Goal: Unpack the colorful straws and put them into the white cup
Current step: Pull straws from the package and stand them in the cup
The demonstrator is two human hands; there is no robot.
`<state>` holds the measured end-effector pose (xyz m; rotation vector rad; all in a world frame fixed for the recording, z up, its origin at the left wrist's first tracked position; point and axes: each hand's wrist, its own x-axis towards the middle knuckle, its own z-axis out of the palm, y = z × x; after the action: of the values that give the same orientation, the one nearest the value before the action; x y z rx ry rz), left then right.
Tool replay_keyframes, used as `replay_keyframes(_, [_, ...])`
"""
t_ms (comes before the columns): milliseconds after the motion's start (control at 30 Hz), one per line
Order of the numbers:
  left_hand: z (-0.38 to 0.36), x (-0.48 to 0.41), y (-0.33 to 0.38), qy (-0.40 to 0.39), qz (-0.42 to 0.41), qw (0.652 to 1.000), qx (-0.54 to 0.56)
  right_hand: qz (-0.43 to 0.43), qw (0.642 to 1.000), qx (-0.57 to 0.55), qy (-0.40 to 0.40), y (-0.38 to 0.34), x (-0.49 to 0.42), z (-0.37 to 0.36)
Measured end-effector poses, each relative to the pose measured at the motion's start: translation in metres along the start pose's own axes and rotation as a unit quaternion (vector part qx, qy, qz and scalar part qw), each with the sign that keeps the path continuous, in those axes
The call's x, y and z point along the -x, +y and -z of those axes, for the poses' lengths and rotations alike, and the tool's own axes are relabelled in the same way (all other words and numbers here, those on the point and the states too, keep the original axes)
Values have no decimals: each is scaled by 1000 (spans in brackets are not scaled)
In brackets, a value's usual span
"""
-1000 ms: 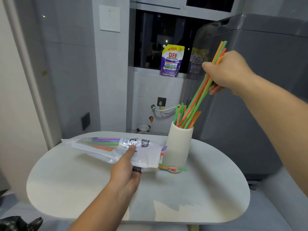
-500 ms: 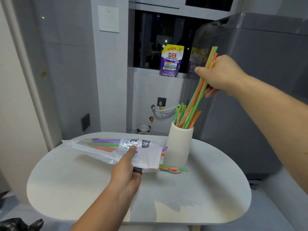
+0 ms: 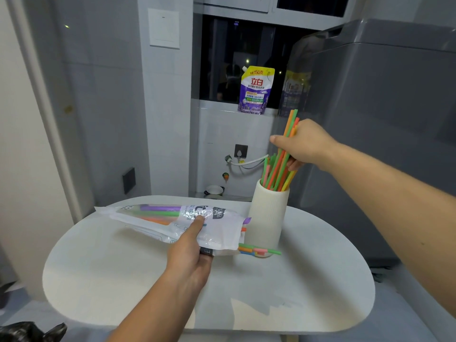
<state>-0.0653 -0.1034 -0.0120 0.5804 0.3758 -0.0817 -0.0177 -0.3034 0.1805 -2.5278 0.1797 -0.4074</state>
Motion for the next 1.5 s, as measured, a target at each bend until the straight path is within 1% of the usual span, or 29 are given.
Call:
replay_keyframes(67, [0,0,-1,-4,-1,1000,0,10,1000,21,1,3,2,-5])
replay_keyframes(133, [-1,1,-1,-7,-4,1000,2,21,1000,19,6,6,4,-7])
replay_keyframes(300, [0,0,-1,-10,-7,1000,1,48,996,-30,76,8,4,-11])
replay_keyframes(400, [1,-1,-1,-11,-4,1000,-1,104,989,-48,92,7,7,-13])
replay_keyframes(467, [1,0,-1,-8,-5,1000,-1,150,984,-30,96,6,9,-17])
replay_keyframes(533, [1,0,-1,-6,-4,1000,-1,188,979,14,76,6,11,-21])
replay_keyframes(567, [2,0,-1,-4,-4,1000,-1,194,978,44,56,6,12,-23])
replay_keyframes(633, [1,0,-1,-3,-3,1000,-4,183,977,113,-1,8,14,-26])
replay_keyframes(700, [1,0,0,-1,-2,1000,-3,172,966,184,-59,11,15,-32])
replay_keyframes(733, [1,0,0,-1,-1,1000,-3,173,958,215,-78,13,16,-34])
replay_keyframes(800, [1,0,1,-2,1,1000,-2,179,950,241,-84,17,17,-38])
replay_keyframes(867, [0,1,2,-3,3,1000,0,178,957,218,-74,17,17,-36])
replay_keyframes(933, [-1,2,3,-2,6,1000,5,185,965,184,-32,17,18,-33])
replay_keyframes(1000, [-1,3,4,-2,8,1000,8,205,966,146,59,16,23,-29])
replay_keyframes(1067, [-1,3,7,-3,4,1000,10,222,960,70,158,14,38,-28])
replay_keyframes(1100, [-2,3,8,-5,0,1000,10,219,957,23,189,14,48,-31])
replay_keyframes(1133, [-3,2,10,-6,-6,1000,9,202,958,-29,202,15,60,-36])
replay_keyframes(1167, [-3,2,11,-7,-12,1000,8,170,962,-85,195,18,74,-46])
replay_keyframes(1233, [-5,2,14,-8,-23,1000,8,57,969,-197,138,26,100,-71])
replay_keyframes(1267, [-5,2,15,-10,-29,1000,8,-20,963,-249,102,31,110,-85])
replay_keyframes(1300, [-6,2,16,-14,-34,999,7,-105,946,-299,64,36,117,-98])
replay_keyframes(1333, [-7,3,17,-18,-41,999,6,-190,915,-354,26,39,123,-108])
replay_keyframes(1367, [-8,3,18,-22,-48,999,3,-259,867,-424,-12,40,126,-116])
replay_keyframes(1400, [-9,3,17,-24,-57,998,1,-305,807,-504,-43,40,130,-122])
replay_keyframes(1433, [-10,5,16,-25,-68,997,-3,-330,746,-576,-60,39,133,-127])
replay_keyframes(1467, [-10,6,15,-25,-79,997,-9,-335,699,-628,-64,37,135,-131])
replay_keyframes(1500, [-11,9,13,-27,-90,995,-19,-331,673,-659,-60,35,137,-134])
